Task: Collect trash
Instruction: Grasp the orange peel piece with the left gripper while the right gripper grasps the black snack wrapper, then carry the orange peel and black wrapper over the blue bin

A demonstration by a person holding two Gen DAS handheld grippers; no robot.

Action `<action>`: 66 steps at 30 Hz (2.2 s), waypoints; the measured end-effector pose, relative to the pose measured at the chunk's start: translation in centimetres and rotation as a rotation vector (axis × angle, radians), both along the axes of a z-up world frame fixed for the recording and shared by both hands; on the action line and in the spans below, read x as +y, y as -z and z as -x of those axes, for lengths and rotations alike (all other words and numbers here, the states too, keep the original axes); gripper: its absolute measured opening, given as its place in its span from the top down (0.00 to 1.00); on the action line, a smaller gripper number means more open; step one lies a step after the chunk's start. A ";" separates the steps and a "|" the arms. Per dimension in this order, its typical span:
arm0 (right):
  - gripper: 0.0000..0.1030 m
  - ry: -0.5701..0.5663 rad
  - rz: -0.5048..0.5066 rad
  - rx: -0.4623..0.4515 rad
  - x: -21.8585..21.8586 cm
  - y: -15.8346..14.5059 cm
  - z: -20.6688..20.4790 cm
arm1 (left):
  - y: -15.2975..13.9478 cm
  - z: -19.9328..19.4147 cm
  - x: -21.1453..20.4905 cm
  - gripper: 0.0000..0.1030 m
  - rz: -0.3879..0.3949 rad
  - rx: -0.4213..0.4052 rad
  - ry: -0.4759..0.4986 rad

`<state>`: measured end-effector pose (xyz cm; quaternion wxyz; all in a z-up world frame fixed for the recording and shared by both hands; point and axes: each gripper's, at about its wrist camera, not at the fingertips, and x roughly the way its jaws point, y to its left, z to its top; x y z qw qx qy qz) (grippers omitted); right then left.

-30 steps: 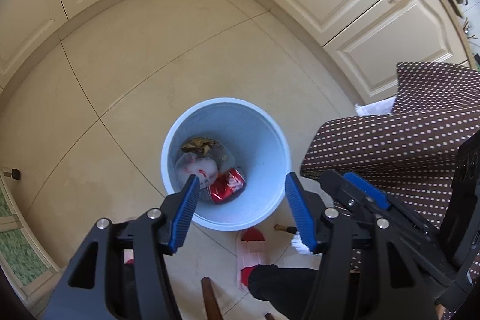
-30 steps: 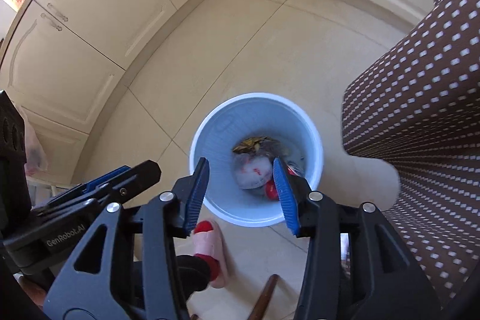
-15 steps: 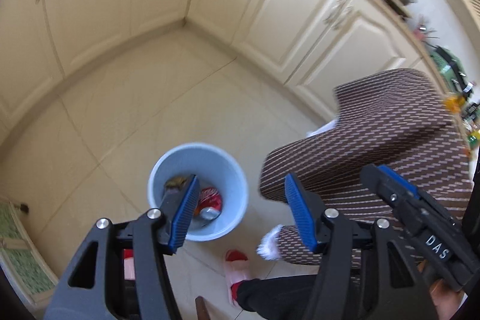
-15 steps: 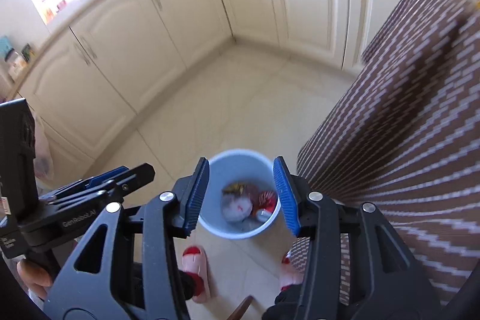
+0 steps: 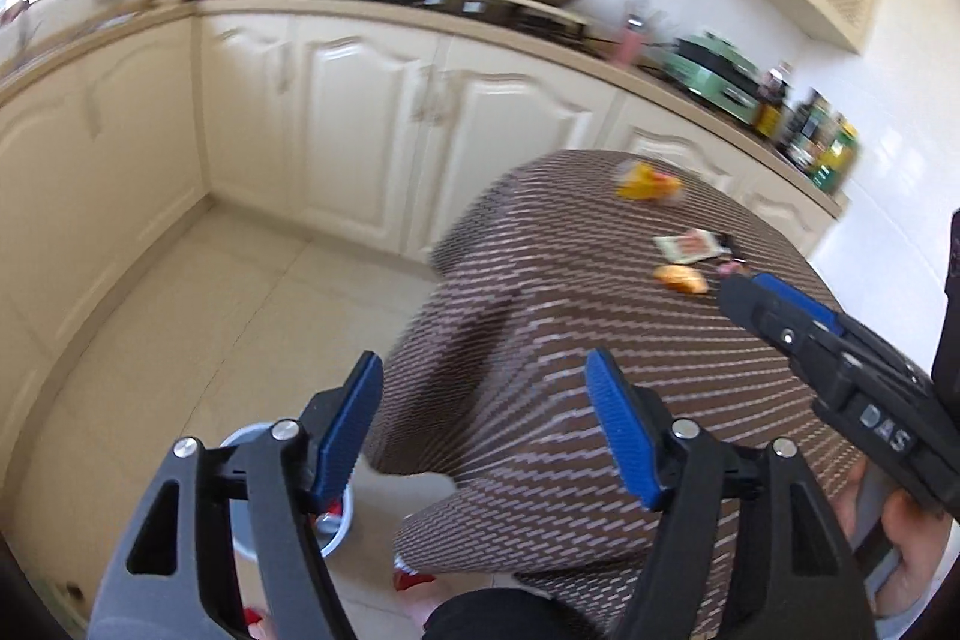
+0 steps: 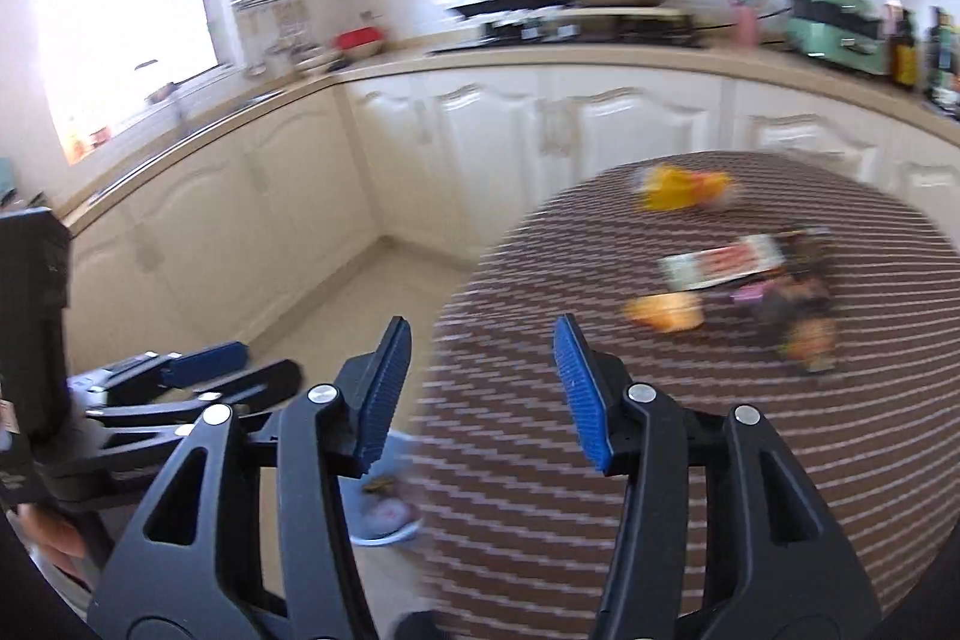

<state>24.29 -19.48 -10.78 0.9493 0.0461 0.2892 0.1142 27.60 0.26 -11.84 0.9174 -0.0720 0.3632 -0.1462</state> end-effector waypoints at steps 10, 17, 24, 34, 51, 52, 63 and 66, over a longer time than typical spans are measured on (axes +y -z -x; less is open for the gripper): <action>0.46 0.133 0.164 0.153 -10.7 3.6 -4.2 | 0.0 -2.7 -10.1 0.33 -0.092 0.027 0.123; 0.42 0.093 0.305 0.190 -9.9 4.8 -7.4 | 1.9 -5.1 -13.7 0.33 -0.150 0.062 0.154; 0.69 0.082 0.271 0.252 -10.9 5.7 -8.7 | 3.3 -7.5 -16.2 0.32 -0.182 0.094 0.173; 0.86 0.088 0.157 0.238 -12.4 5.0 -8.5 | 3.9 -10.2 -19.1 0.35 -0.219 0.111 0.179; 0.92 0.074 0.105 0.116 -10.4 1.9 -5.3 | 1.4 -7.0 -14.6 0.64 -0.138 0.049 0.177; 0.92 0.065 0.101 0.112 -9.9 1.6 -5.0 | 1.2 -6.6 -13.9 0.64 -0.132 0.044 0.172; 0.92 -0.129 0.081 0.051 2.2 -1.7 -2.6 | -0.3 -2.4 0.1 0.64 -0.051 0.007 0.022; 0.92 -0.206 0.081 0.063 7.5 -1.0 -2.6 | 0.9 -1.6 4.9 0.64 -0.060 0.022 -0.050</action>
